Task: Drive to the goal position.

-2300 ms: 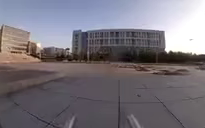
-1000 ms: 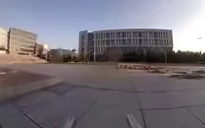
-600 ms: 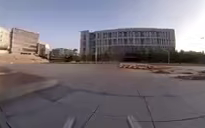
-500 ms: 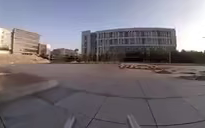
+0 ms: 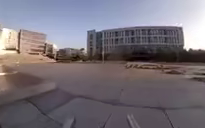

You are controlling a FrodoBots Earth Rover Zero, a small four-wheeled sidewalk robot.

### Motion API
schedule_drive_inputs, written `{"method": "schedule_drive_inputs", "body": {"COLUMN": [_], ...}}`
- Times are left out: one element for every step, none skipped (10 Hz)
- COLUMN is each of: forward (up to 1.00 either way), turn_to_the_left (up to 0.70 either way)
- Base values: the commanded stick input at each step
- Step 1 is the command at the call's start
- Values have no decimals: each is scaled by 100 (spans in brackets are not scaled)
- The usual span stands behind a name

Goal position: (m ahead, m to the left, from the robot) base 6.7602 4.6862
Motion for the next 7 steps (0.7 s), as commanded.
{"method": "schedule_drive_inputs", "body": {"forward": [70, 70, 70, 70, 70, 70, 70], "turn_to_the_left": [14, 14, 14, 14, 14, 14, 14]}}
